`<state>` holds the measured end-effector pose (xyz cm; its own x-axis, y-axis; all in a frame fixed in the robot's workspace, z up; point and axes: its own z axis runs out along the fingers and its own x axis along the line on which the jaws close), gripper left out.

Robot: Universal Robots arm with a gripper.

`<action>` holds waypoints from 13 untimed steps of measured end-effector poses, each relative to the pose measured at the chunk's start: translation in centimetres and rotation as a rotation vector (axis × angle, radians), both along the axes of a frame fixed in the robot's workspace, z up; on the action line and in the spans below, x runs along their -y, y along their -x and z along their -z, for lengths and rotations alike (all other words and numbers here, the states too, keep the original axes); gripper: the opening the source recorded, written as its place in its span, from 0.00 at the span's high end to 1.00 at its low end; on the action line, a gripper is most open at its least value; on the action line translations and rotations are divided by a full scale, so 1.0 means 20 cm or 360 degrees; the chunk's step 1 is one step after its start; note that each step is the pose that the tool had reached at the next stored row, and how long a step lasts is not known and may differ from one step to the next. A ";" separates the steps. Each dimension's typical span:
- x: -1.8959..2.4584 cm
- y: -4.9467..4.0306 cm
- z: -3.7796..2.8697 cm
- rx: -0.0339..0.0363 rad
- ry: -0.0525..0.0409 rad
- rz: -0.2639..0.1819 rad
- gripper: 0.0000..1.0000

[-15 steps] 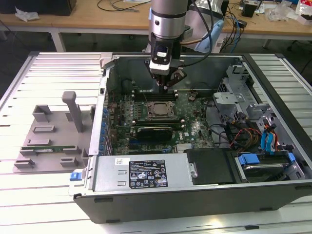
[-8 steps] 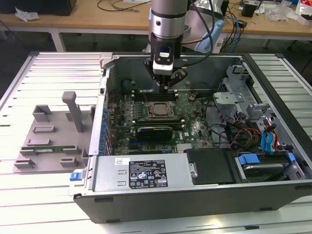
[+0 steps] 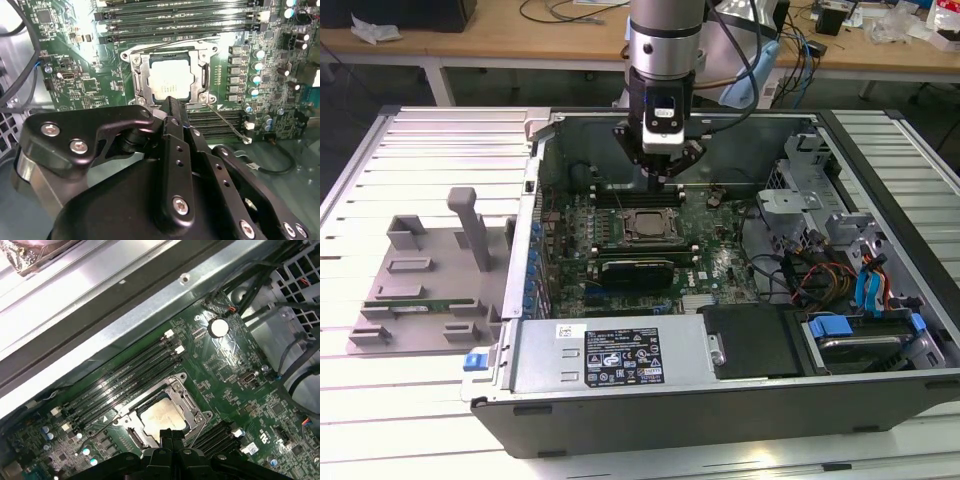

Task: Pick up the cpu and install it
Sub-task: 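Install the first cpu locking lever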

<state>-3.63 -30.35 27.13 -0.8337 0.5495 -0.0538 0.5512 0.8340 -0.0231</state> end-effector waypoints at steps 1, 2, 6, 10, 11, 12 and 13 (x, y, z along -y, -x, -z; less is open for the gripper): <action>0.000 0.000 0.000 0.0000 0.0000 -0.0021 0.89; 0.000 0.000 0.000 0.0000 0.0000 -0.0045 0.89; 0.000 0.000 0.000 0.0000 0.0000 -0.0115 0.89; 0.000 0.000 0.000 0.0000 0.0000 -0.0214 0.89; 0.000 0.000 0.000 0.0000 0.0000 -0.0231 0.89; 0.000 0.000 0.000 0.0000 0.0000 -0.0252 0.89; 0.000 0.000 0.000 0.0000 0.0000 -0.0270 0.89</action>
